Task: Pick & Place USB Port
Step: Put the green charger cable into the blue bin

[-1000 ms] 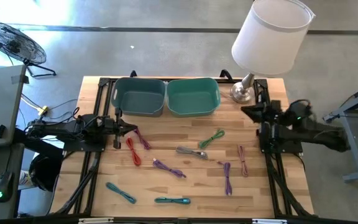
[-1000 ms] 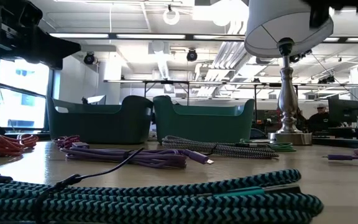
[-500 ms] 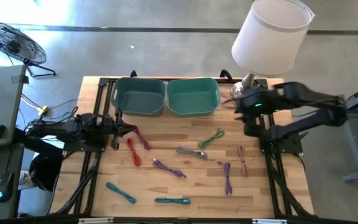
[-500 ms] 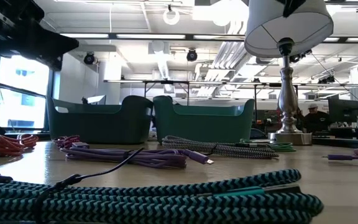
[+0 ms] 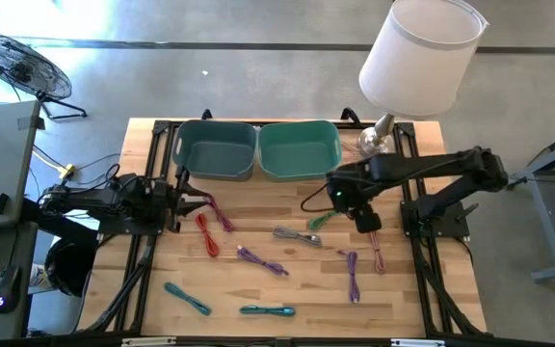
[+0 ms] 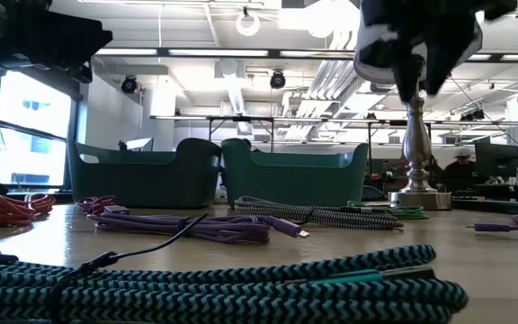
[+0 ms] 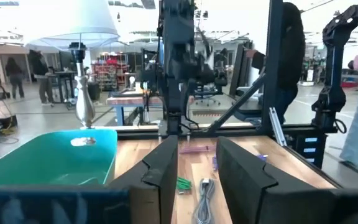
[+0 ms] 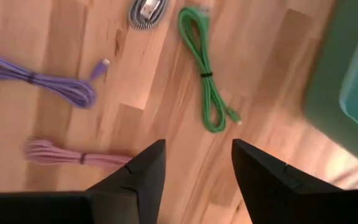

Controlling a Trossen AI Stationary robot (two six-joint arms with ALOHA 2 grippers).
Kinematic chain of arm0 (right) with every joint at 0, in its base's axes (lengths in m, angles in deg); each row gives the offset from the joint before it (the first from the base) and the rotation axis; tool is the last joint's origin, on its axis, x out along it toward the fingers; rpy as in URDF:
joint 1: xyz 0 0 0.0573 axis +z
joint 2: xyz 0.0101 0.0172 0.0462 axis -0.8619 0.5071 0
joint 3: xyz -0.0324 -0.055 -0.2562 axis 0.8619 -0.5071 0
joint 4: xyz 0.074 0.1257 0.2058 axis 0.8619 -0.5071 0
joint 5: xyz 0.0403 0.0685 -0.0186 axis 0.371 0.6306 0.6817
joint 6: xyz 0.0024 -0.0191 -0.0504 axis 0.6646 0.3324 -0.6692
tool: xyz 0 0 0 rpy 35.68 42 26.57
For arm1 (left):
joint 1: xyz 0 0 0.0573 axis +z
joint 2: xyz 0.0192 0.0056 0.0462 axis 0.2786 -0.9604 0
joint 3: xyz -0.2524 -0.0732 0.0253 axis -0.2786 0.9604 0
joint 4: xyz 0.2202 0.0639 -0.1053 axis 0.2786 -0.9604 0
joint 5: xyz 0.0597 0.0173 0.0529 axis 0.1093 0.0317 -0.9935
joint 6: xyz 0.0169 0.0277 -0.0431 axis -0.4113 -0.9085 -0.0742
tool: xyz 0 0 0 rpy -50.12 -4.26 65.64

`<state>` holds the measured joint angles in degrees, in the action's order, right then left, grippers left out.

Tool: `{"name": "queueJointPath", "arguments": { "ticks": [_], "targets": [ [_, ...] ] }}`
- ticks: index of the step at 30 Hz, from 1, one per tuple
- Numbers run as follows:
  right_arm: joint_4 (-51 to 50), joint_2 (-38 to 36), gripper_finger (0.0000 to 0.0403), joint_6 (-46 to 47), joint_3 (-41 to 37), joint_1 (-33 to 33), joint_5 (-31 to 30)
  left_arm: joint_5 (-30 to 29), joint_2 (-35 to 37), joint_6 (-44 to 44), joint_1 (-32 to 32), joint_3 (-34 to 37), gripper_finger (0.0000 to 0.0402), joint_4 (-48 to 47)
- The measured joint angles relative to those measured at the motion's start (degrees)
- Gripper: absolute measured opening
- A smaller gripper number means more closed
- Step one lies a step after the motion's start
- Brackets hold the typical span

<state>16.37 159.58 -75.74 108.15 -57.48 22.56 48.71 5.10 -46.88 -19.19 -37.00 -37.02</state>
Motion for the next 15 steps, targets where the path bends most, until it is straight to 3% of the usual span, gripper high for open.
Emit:
{"name": "queueJointPath", "arguments": {
  "ticks": [15],
  "targets": [
    [23.16,6.3,0.0177,-8.4,-18.3,-1.51,0.11,-0.27,0.0,0.52,0.01,0.0,0.0111,0.05]
  ]
}}
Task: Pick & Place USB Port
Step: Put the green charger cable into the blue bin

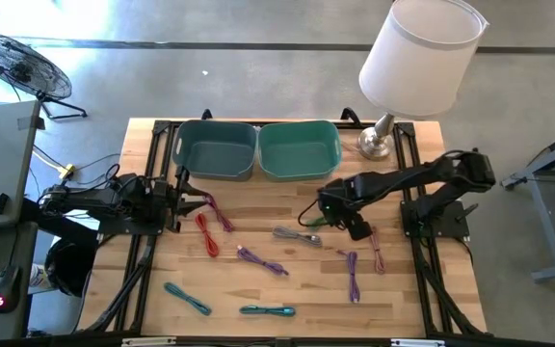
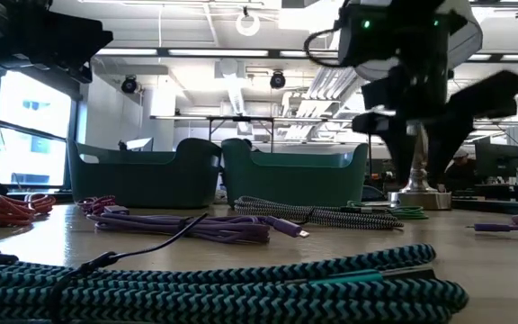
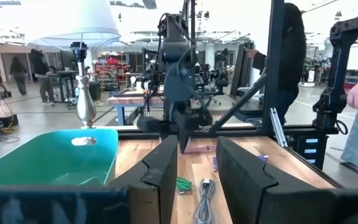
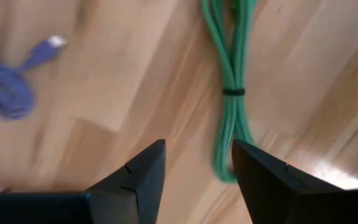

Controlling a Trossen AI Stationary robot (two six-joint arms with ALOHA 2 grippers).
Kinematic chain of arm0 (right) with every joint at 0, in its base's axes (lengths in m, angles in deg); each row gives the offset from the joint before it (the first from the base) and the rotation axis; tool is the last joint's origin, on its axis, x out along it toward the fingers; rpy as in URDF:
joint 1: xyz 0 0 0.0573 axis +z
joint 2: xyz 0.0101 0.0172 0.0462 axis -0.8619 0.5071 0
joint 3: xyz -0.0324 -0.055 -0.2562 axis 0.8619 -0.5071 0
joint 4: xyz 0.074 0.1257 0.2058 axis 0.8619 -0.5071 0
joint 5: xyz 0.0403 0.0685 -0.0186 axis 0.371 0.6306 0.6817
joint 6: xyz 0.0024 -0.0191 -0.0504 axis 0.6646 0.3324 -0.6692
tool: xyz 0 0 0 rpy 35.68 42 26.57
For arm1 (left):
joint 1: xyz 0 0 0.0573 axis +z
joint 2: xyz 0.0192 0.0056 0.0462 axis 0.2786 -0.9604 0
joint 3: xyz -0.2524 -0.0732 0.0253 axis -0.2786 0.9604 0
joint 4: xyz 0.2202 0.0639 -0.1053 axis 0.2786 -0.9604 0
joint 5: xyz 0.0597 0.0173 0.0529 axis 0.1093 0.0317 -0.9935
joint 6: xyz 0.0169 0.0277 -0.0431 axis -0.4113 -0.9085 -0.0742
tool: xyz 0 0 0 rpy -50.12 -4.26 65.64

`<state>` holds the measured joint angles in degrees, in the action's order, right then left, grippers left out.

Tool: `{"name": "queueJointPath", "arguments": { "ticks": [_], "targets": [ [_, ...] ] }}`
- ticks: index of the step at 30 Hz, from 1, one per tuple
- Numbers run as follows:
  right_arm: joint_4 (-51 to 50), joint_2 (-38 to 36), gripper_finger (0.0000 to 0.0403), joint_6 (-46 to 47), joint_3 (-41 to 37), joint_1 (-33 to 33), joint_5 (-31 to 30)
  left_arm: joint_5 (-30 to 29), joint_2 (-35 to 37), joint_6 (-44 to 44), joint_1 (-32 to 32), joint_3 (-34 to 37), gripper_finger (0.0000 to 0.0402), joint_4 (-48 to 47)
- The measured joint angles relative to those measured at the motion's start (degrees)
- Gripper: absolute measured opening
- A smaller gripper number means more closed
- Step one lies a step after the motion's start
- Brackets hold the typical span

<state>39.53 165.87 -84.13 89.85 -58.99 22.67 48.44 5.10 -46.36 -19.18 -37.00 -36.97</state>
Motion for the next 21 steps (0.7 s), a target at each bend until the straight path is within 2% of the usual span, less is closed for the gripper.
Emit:
{"name": "queueJointPath", "arguments": {
  "ticks": [6,13,17,19,21],
  "targets": [
    [4.92,4.37,0.0177,-3.15,-0.53,-1.37,-5.88,-0.15,0.0,0.14,0.0,0.0,0.0111,0.0],
    [4.88,6.99,0.0177,-3.55,-0.53,-2.47,0.15,-0.11,0.0,0.16,0.0,-0.02,0.0111,0.02],
    [7.29,8.96,0.0173,-3.02,-0.47,-2.45,0.06,-0.11,0.0,0.16,0.0,-0.02,0.0111,0.02],
    [7.66,10.24,0.0157,-1.01,-0.33,-2.47,0.16,-0.09,0.0,0.16,0.0,-0.02,0.0111,0.02],
    [7.34,11.79,0.0125,0.94,-0.2,-2.45,0.6,-0.09,0.0,0.16,0.0,-0.02,0.0111,0.02]
  ]
}}
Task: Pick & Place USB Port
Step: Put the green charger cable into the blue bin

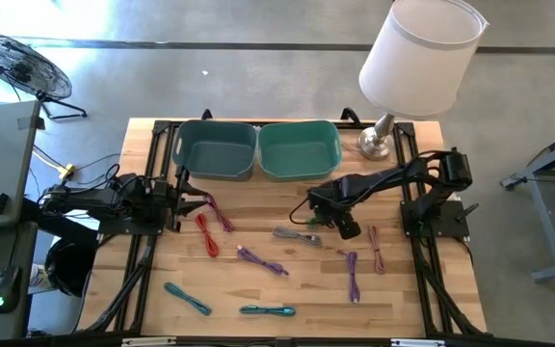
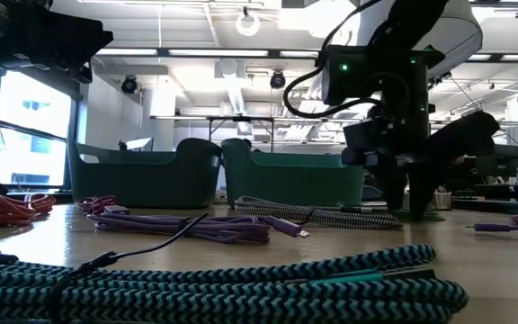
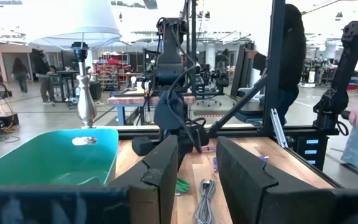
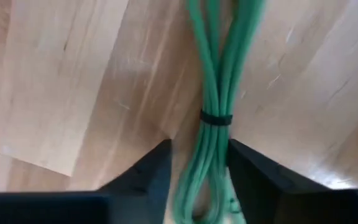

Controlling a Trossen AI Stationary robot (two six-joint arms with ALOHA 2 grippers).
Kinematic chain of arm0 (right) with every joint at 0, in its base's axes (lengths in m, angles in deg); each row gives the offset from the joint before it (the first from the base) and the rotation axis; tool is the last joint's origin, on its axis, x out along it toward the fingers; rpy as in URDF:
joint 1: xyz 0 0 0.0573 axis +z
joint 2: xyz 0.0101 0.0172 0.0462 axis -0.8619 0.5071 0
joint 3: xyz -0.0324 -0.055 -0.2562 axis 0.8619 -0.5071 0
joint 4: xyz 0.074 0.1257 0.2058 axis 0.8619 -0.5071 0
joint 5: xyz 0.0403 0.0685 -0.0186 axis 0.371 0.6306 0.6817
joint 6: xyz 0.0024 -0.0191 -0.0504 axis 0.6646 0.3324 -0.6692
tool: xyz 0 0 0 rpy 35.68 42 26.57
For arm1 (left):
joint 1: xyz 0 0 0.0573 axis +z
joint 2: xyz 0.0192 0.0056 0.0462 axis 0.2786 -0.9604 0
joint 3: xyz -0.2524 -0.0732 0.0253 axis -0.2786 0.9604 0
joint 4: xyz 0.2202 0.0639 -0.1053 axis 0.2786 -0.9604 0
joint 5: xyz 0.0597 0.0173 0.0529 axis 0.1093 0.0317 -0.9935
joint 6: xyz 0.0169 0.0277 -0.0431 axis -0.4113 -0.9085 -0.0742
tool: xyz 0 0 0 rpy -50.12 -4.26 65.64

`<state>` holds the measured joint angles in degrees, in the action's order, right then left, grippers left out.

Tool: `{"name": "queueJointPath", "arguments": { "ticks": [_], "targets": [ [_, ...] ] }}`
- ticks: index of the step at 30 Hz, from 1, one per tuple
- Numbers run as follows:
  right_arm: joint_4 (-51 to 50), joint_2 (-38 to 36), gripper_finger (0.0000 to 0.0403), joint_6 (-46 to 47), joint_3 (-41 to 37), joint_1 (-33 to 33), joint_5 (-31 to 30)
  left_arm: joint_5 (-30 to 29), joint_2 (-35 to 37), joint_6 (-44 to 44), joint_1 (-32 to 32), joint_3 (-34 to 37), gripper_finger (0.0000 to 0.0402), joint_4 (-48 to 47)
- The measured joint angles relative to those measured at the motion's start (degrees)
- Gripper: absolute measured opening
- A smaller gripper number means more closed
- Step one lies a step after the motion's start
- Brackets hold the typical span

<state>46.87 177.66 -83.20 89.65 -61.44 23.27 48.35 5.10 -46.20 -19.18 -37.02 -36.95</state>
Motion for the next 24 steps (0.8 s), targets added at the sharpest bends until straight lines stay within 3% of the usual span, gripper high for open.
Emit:
{"name": "queueJointPath", "arguments": {
  "ticks": [3,5,13,18,24],
  "targets": [
    [-0.66,1.39,0.0043,4.07,0.26,0.38,0.06,0.02,0.0,0.0,0.0,0.0,0.0111,0.02],
    [-0.66,1.43,0.0019,5.48,0.28,1.04,-0.69,-0.01,0.0,0.0,0.0,0.0,0.0111,0.08],
    [-5.51,-1.54,0.0009,13.11,4.39,2.53,-1.92,0.22,0.0,-0.16,0.0,-0.02,0.0111,9.7],
    [-12.8,-7.19,0.0009,16.57,14.43,4.93,-1.86,0.06,0.02,-0.22,0.0,-0.04,0.0111,17.41],
    [-17.15,-12.08,0.0009,15.64,30.41,9.08,-10.3,-4.03,-0.22,1.33,-0.02,-0.07,0.0111,20.97]
  ]
}}
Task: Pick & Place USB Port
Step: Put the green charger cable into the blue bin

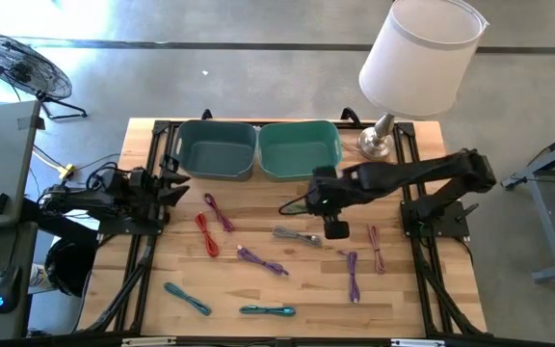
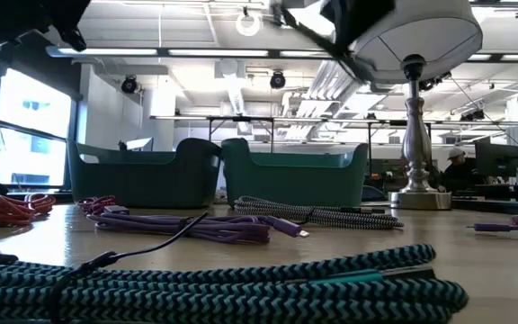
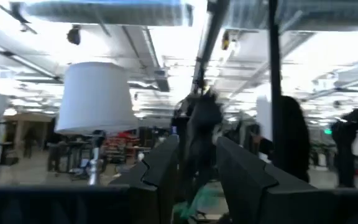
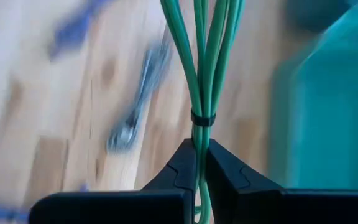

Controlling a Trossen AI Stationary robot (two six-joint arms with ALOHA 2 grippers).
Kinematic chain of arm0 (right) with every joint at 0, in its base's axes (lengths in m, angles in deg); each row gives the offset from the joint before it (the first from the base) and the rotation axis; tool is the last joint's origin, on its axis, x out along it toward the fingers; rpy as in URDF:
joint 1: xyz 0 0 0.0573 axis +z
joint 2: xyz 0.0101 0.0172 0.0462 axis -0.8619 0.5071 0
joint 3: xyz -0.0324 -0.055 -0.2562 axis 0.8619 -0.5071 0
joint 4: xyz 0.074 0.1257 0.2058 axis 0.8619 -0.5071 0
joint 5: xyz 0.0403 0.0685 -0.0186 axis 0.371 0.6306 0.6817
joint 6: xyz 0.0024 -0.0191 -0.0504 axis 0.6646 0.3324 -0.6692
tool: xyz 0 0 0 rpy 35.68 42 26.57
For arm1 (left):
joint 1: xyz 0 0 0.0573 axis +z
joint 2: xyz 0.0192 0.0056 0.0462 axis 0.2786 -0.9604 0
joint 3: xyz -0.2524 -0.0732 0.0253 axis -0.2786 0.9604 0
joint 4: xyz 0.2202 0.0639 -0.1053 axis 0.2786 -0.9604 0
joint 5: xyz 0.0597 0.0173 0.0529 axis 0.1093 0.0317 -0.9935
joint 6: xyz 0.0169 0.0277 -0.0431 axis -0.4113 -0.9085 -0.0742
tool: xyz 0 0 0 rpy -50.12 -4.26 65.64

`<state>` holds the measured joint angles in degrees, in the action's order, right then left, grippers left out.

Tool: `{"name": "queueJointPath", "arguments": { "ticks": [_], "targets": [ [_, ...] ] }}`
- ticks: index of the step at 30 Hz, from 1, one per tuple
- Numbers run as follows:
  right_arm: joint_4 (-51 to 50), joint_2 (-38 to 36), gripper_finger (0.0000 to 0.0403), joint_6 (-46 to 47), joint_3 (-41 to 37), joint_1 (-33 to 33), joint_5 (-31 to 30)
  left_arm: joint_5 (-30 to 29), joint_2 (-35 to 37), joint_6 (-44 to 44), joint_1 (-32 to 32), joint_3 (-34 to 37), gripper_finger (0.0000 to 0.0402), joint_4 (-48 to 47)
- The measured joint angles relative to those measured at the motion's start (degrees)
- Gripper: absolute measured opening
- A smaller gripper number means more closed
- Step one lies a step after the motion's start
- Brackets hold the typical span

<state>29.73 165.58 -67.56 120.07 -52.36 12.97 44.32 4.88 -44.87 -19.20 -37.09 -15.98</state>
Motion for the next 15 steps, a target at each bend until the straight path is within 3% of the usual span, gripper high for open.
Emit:
{"name": "queueJointPath", "arguments": {
  "ticks": [2,5,10,15],
  "targets": [
    [-1.26,0.1,0.0009,-3.96,3.37,1.16,-5.5,-1.69,-0.89,-0.02,0.01,0.0,0.0111,-0.01],
    [-1.23,1.25,0.0008,-9.38,5.35,0.68,-8.59,-2.92,-3.72,0.0,0.02,0.0,0.0111,1.06],
    [0.48,3.76,0.0008,-10.99,6.75,-2.4,-6.89,-0.65,-10.12,0.22,0.02,-3.92,0.0138,0.56],
    [8.82,4.44,0.0008,-18.66,7.96,-4.3,-3.17,2.29,-19.07,-3.51,0.0,-11.95,0.0181,-4.83]
  ]
}}
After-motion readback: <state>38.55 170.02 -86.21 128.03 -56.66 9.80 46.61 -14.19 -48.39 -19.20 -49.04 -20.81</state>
